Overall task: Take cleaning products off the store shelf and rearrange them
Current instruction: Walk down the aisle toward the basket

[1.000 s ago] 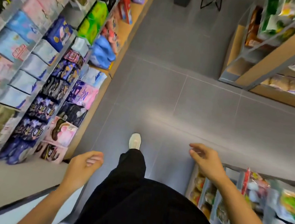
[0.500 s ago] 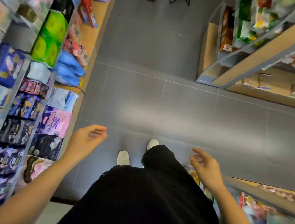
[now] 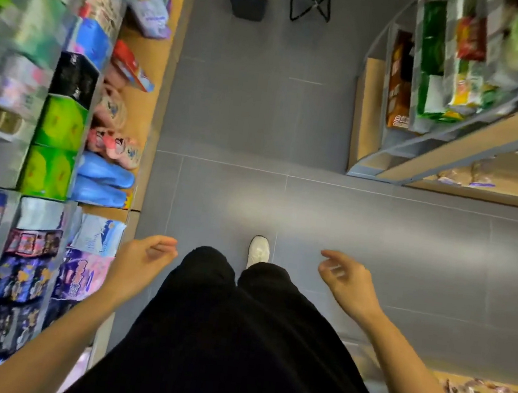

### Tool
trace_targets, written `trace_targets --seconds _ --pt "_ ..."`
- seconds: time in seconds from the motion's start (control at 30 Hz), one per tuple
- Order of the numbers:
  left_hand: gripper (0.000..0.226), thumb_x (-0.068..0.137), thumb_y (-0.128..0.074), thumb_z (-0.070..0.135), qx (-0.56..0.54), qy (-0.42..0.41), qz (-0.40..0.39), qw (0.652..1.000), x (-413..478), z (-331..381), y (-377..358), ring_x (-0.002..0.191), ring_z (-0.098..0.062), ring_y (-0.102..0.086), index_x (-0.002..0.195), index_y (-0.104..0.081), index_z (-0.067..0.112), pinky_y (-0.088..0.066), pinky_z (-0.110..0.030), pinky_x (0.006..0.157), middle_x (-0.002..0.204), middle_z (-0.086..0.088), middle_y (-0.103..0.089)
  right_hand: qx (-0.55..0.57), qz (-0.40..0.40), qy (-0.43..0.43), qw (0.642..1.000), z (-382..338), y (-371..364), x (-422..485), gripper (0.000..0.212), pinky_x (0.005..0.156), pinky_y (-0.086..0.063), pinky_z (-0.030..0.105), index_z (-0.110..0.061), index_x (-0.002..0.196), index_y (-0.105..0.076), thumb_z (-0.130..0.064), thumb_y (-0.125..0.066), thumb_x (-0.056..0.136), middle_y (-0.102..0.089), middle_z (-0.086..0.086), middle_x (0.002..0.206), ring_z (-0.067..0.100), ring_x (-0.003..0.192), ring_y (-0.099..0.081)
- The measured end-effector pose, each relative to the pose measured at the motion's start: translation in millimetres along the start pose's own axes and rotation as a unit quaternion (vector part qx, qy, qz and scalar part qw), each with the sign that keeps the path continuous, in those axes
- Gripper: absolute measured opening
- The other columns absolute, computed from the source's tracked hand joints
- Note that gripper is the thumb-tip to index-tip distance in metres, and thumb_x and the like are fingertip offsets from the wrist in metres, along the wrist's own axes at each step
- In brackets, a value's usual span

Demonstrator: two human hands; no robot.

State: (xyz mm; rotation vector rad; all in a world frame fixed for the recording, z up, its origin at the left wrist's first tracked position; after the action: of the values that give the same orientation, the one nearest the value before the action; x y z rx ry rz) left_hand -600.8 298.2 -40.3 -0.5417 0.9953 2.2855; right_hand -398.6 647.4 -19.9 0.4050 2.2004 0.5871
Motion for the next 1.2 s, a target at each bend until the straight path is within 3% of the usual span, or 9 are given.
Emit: trace_targets --seconds 0.2,0.27,0.37,0.57,0.7,0.8,0.97,1.07,1.2 --pt "0.025 0.09 -0.074 0.011 -0.025 0.021 0.022 0.999 74 42 31 0.085 0.007 -0.069 0.097 -0.071 0.035 -0.048 -0.003 0.073 0.086 0.021 -0.075 -0.03 -0.021 0.034 0.999 -76 43 110 0.026 0.084 -0.051 0.028 -0.015 0.121 -0.069 -0.019 -0.066 0.096 -0.071 -0.001 0.101 0.018 0.092 -0.066" --pt "0.026 0.089 -0.074 0.007 -0.038 0.03 0.035 0.998 107 58 41 0.084 0.001 -0.07 0.095 -0.071 0.032 -0.047 -0.001 0.074 0.086 0.018 -0.075 -0.045 -0.025 0.036 0.998 -97 54 147 0.026 0.082 -0.049 0.026 -0.015 0.121 -0.069 -0.02 -0.066 0.096 -0.07 -0.001 0.102 0.017 0.092 -0.066" --pt "0.018 0.089 -0.075 0.007 -0.066 0.033 0.041 0.996 170 84 57 0.085 -0.012 -0.071 0.097 -0.074 0.023 -0.051 -0.011 0.078 0.094 0.004 -0.076 -0.058 -0.023 0.024 0.998 -129 70 196 0.026 0.08 -0.048 0.024 -0.017 0.12 -0.069 -0.022 -0.067 0.095 -0.07 -0.003 0.101 0.016 0.09 -0.066" --pt "0.034 0.09 -0.075 0.013 -0.058 -0.028 0.021 0.998 305 162 97 0.089 -0.004 -0.07 0.092 -0.069 0.046 -0.052 -0.023 0.082 0.092 0.03 -0.072 -0.045 0.007 -0.037 0.998 -186 114 274 0.023 0.073 -0.046 0.009 -0.019 0.116 -0.071 -0.022 -0.07 0.093 -0.071 -0.009 0.093 0.005 0.084 -0.065" --pt "0.036 0.088 -0.077 0.017 -0.053 -0.056 0.007 0.997 398 233 121 0.087 0.007 -0.068 0.086 -0.071 0.053 -0.053 -0.026 0.085 0.091 0.033 -0.072 -0.025 0.027 -0.071 0.997 -223 150 329 0.022 0.089 -0.056 0.033 -0.02 0.114 -0.072 -0.021 -0.07 0.092 -0.074 -0.005 0.094 0.012 0.086 -0.069" --pt "0.034 0.086 -0.077 0.031 -0.033 -0.082 0.002 0.996 466 286 133 0.087 0.005 -0.069 0.092 -0.067 0.063 -0.052 -0.022 0.082 0.09 0.032 -0.072 -0.003 0.037 -0.087 0.996 -243 176 380 0.023 0.086 -0.056 0.031 -0.02 0.114 -0.073 -0.021 -0.072 0.091 -0.074 -0.003 0.094 0.012 0.086 -0.069" --pt "0.036 0.088 -0.077 0.013 -0.021 -0.073 0.0 0.997 571 361 140 0.088 -0.003 -0.071 0.091 -0.07 0.049 -0.056 -0.03 0.088 0.087 0.017 -0.076 0.01 0.022 -0.062 0.998 -280 226 497 0.026 0.077 -0.048 0.021 -0.019 0.119 -0.069 -0.023 -0.069 0.094 -0.069 -0.005 0.097 0.01 0.088 -0.065" --pt "0.021 0.088 -0.077 0.009 -0.013 -0.033 0.006 0.999 614 399 148 0.089 -0.017 -0.073 0.097 -0.075 0.027 -0.056 -0.036 0.089 0.092 0.002 -0.077 0.017 0.004 -0.04 0.999 -314 262 571 0.027 0.076 -0.047 0.018 -0.019 0.121 -0.068 -0.024 -0.068 0.095 -0.067 -0.008 0.096 0.007 0.09 -0.064" --pt "0.019 0.088 -0.079 0.018 -0.001 0.004 0.042 0.999 656 435 172 0.085 -0.009 -0.072 0.094 -0.074 0.035 -0.055 -0.025 0.08 0.087 0.016 -0.075 -0.002 -0.014 0.005 1.0 -379 308 662 0.027 0.085 -0.055 0.031 -0.015 0.119 -0.07 -0.019 -0.071 0.093 -0.07 -0.003 0.097 0.017 0.095 -0.068"
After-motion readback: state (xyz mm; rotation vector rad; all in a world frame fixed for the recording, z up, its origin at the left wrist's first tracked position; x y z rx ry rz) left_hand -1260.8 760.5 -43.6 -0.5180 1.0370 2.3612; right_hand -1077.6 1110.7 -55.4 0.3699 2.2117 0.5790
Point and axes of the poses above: each hand's wrist, its own x-axis towards the middle knuckle, its own y-axis out of the back of the hand, z = x × y, the point moved 1 cm from there along x, towards the middle knuckle
